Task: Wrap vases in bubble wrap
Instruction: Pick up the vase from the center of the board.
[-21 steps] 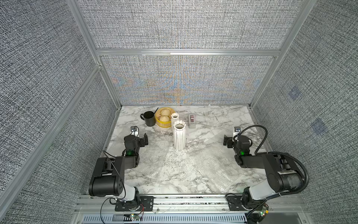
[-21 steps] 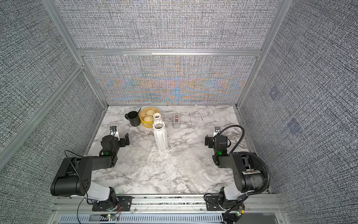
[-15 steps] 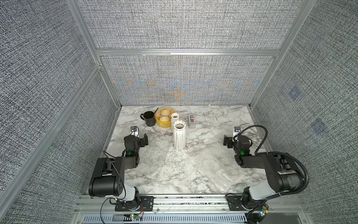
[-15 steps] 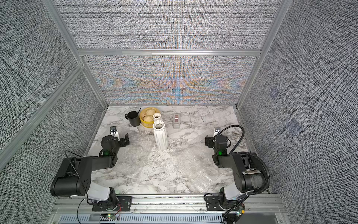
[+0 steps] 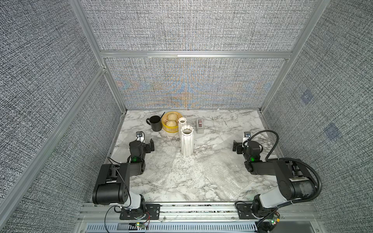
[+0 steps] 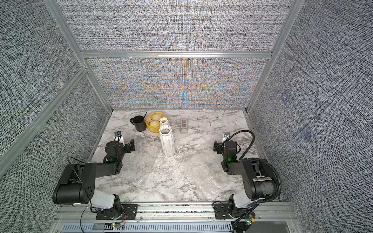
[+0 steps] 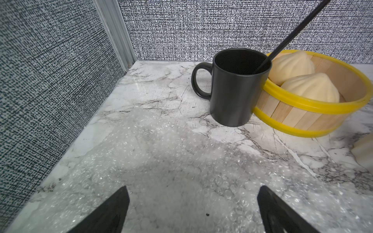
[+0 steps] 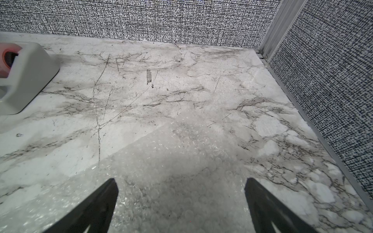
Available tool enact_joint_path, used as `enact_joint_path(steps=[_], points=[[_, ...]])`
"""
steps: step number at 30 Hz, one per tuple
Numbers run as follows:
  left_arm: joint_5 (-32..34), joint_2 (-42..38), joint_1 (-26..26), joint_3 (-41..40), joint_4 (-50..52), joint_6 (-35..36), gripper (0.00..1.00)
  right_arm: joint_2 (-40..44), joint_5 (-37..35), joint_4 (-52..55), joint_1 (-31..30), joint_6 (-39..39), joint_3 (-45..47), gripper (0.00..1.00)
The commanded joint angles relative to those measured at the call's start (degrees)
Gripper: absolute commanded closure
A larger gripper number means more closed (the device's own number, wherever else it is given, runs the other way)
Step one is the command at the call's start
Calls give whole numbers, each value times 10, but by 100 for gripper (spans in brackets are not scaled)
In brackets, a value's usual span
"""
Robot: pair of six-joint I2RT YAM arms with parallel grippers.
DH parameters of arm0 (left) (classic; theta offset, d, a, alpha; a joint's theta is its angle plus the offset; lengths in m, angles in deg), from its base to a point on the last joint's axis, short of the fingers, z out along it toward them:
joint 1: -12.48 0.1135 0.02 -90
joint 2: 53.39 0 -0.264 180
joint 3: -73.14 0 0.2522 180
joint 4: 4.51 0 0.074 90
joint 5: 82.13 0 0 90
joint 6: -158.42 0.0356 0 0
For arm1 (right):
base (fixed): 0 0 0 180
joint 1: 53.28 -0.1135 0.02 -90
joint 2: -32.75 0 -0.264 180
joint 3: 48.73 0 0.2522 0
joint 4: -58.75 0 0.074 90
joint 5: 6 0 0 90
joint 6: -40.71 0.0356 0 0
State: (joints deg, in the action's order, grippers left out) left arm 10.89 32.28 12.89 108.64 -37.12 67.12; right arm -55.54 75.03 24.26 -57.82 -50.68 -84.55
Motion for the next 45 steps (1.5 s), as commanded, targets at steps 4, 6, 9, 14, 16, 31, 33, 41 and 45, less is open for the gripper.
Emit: enact_joint_path(steps=[4,6,9,14,16,31,33,41,45], points=[[-2,-3,0,0,-9,1,1,1,-3,-18,0,0,-1,1],[-2,-2,0,0,-8,1,1,0,-3,-18,0,1,0,1],[-2,-3,0,0,-8,0,1,0,-3,-17,0,1,-1,1],[-2,-5,0,-2,-11,1,1,2,0,-22,1,1,2,1],[1,-16,0,3,6,-1,1,15,6,-27,1,-2,9,1],[32,-381,0,-21,202,-229,1,224,141,401,10,145,-136,1],[40,-416,0,-48,205,-273,1,230,171,425,10,169,-144,1],[-65,-459,-2,-4,363,-301,1,231,168,460,-132,144,-168,1],[-93,-462,-24,-9,394,-334,1,195,109,427,-279,128,-180,1]])
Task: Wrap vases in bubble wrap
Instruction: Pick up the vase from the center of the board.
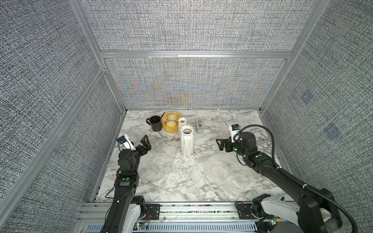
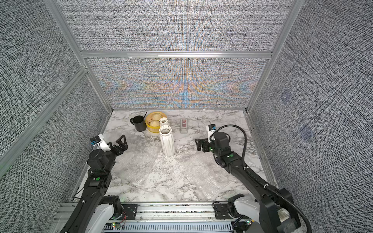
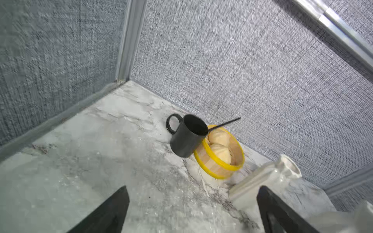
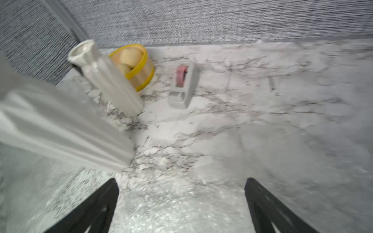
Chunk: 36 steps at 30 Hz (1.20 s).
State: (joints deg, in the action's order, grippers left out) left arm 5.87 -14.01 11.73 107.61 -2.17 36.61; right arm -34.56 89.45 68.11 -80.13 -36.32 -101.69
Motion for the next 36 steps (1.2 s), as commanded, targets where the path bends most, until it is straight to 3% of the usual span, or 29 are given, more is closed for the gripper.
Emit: enact_joint_path(steps=[1,8,13,24,36], points=[[-43,4,-24,3,53,-28,1,-24,-41,-36,-82,-22,-7,1],[-40,8,-95,4,84,-31,1,-122,-9,-216,-179,-86,-7,1],[-41,30,-129,12,88,-27,1,-187,-4,-356,-186,-112,-16,1],[-13,85,-192,41,82,-9,1,-281,-7,-425,-175,-146,-79,1],[-14,127,-209,75,81,3,1,-360,19,-455,-167,-160,-134,1]])
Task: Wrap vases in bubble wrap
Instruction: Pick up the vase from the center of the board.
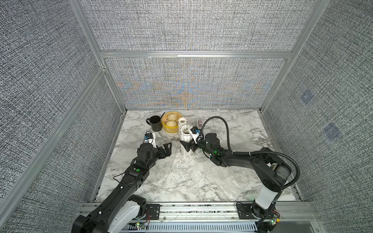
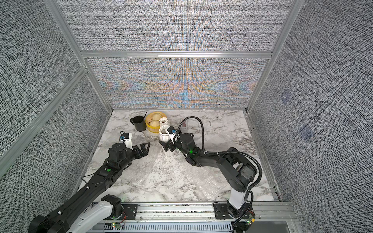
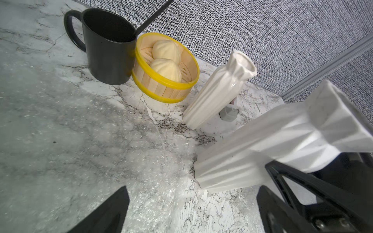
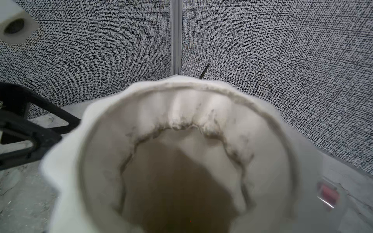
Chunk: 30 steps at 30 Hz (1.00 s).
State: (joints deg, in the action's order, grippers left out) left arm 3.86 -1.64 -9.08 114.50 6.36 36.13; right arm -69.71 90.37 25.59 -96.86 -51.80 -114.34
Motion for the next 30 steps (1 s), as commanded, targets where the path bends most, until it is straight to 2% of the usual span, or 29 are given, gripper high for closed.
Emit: enact_joint_path(steps=[1,6,14,18,24,30], points=[[5,6,-1,8,-4,7,1,-12,13,-31,0,-7,-11,1],[4,17,-5,17,-3,9,1,-20,19,-41,1,-9,-18,5],[5,13,-7,34,9,18,1,17,43,-14,8,-14,-18,39],[4,5,-10,42,18,23,1,56,67,25,12,-4,-26,47],[4,-13,-24,58,46,10,1,155,50,188,24,24,-45,54],[13,-3,-76,69,62,-41,1,271,-25,536,46,43,-129,60]])
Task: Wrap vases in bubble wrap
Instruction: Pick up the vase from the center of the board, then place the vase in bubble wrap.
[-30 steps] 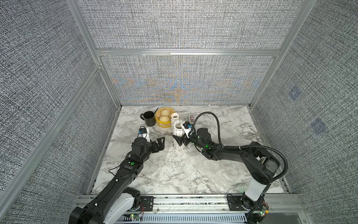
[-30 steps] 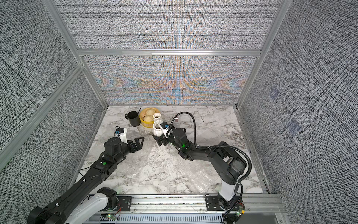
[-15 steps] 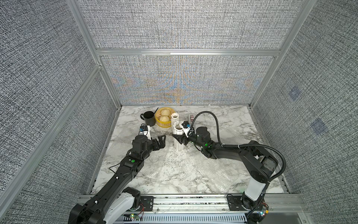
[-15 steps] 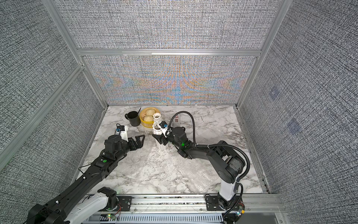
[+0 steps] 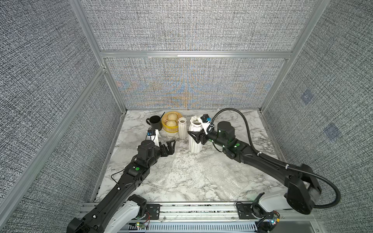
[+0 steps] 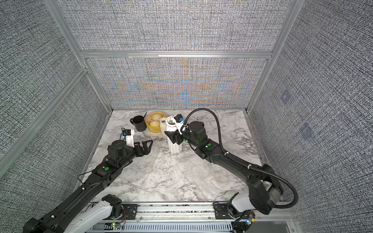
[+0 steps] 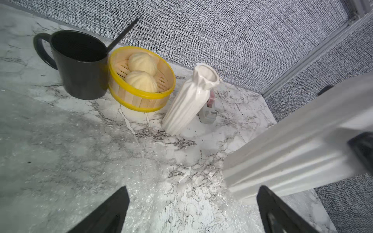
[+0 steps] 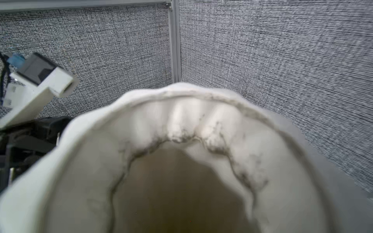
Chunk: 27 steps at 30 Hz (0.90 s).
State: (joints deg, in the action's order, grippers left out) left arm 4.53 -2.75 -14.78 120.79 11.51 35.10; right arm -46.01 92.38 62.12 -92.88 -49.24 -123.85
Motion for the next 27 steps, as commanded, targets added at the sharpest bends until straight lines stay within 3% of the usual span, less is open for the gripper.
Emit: enact_joint_path(steps=[1,6,12,19,27], points=[[9,14,-32,7,8,-39,1,47,-59,236,9,21,-50,60],[33,74,-123,30,-1,-74,1,67,-106,522,17,33,-134,60],[61,162,-216,63,-28,-96,1,19,-123,705,7,56,-173,63],[84,210,-241,51,-48,-137,1,-94,-139,740,3,59,-178,65],[112,200,-242,25,-39,-158,1,-184,-123,724,18,30,-176,66]])
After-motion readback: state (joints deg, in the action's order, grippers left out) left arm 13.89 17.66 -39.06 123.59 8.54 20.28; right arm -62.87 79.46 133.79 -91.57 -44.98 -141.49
